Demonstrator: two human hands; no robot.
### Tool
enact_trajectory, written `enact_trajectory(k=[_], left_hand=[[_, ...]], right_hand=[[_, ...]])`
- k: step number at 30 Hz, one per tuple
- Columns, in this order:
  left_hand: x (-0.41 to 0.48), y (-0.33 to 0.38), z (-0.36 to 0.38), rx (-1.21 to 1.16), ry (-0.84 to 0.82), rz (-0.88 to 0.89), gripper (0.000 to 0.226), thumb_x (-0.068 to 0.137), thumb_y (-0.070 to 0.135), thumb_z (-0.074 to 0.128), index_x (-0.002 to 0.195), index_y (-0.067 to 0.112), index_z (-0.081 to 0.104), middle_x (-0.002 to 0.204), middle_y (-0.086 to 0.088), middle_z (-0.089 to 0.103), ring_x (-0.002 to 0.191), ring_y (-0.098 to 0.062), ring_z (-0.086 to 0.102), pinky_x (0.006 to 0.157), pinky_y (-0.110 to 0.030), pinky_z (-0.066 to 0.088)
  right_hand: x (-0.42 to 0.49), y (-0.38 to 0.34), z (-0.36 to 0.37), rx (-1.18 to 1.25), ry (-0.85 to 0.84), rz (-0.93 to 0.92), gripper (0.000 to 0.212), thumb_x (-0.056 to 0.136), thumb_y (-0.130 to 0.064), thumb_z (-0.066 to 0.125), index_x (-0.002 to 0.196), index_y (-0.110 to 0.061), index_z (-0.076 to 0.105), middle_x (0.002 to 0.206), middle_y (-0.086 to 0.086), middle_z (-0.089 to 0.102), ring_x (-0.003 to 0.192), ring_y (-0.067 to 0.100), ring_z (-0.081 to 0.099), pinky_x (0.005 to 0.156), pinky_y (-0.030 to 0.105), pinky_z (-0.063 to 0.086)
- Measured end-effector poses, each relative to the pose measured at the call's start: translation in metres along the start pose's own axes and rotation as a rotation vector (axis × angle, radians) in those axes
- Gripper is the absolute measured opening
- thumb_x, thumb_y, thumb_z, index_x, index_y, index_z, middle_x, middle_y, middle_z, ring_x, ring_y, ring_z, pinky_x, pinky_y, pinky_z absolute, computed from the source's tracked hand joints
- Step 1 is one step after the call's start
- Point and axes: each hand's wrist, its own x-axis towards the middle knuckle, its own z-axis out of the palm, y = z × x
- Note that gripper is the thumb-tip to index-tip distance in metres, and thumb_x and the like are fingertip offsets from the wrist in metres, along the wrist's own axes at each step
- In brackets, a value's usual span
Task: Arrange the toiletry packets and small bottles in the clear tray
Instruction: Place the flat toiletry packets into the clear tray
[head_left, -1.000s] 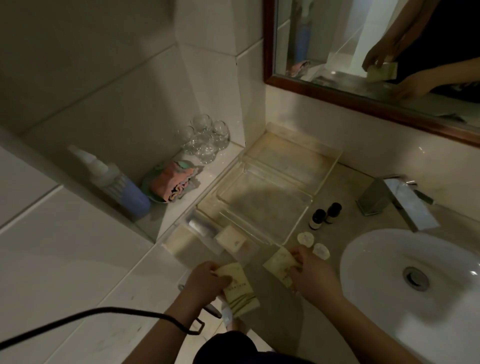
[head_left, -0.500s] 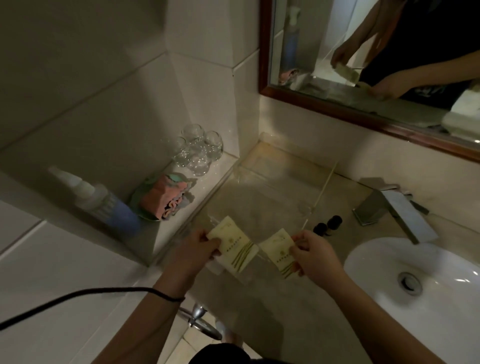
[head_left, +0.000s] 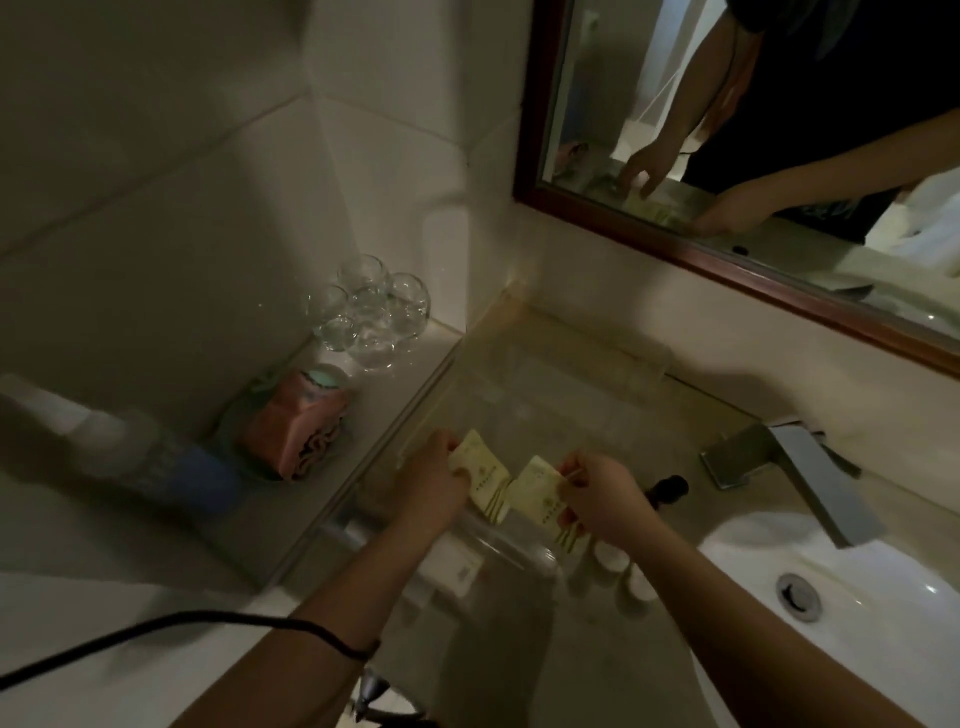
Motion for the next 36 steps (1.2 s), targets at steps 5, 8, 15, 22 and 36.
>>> enact_trajectory(k=[5, 8, 15, 22, 36], left_hand=[[0.000, -0.013, 0.004, 0.526, 0.099, 0.122, 0.045, 0.081, 0.030, 0.057, 0.124, 0.023, 0.046, 0.124, -0.005, 0.052, 0.111, -0.027, 0.049, 0.088, -0.040, 0.043], [0.007, -0.013, 0.007, 0.518, 0.091, 0.305, 0.052, 0.079, 0.027, 0.057, 0.130, 0.027, 0.043, 0.134, -0.003, 0.040, 0.122, -0.026, 0.035, 0.098, -0.040, 0.035], [0.020, -0.012, 0.029, 0.629, -0.237, 0.730, 0.051, 0.089, 0.032, 0.050, 0.138, 0.019, 0.043, 0.146, -0.008, 0.039, 0.133, -0.029, 0.034, 0.111, -0.039, 0.031], [0.026, -0.028, 0.030, 0.689, -0.321, 0.633, 0.067, 0.091, 0.044, 0.045, 0.149, 0.018, 0.023, 0.157, -0.002, 0.023, 0.146, -0.023, 0.013, 0.116, -0.040, 0.023], [0.029, -0.039, 0.024, 0.694, -0.333, 0.590, 0.059, 0.094, 0.046, 0.040, 0.147, 0.023, 0.028, 0.160, 0.003, 0.017, 0.148, -0.024, 0.007, 0.116, -0.044, 0.021]], right_hand=[[0.019, 0.001, 0.012, -0.167, -0.156, 0.077, 0.015, 0.095, -0.009, 0.051, 0.106, -0.018, 0.058, 0.087, 0.001, 0.068, 0.063, 0.009, 0.071, 0.050, 0.024, 0.056], [0.021, 0.004, 0.017, -0.295, -0.086, 0.036, 0.020, 0.092, -0.016, 0.055, 0.112, -0.023, 0.056, 0.099, -0.001, 0.065, 0.079, 0.013, 0.068, 0.062, 0.028, 0.058], [0.008, 0.015, 0.037, -0.491, 0.042, -0.210, 0.049, 0.087, -0.026, 0.062, 0.133, -0.026, 0.044, 0.129, 0.004, 0.044, 0.112, 0.026, 0.053, 0.091, 0.033, 0.047], [0.007, 0.024, 0.053, -0.626, 0.038, -0.266, 0.054, 0.090, -0.029, 0.059, 0.140, -0.027, 0.040, 0.132, 0.004, 0.044, 0.119, 0.024, 0.042, 0.097, 0.035, 0.043], [0.000, 0.026, 0.054, -0.677, 0.084, -0.270, 0.047, 0.091, -0.019, 0.052, 0.137, -0.023, 0.043, 0.125, 0.008, 0.047, 0.112, 0.027, 0.048, 0.090, 0.035, 0.043]])
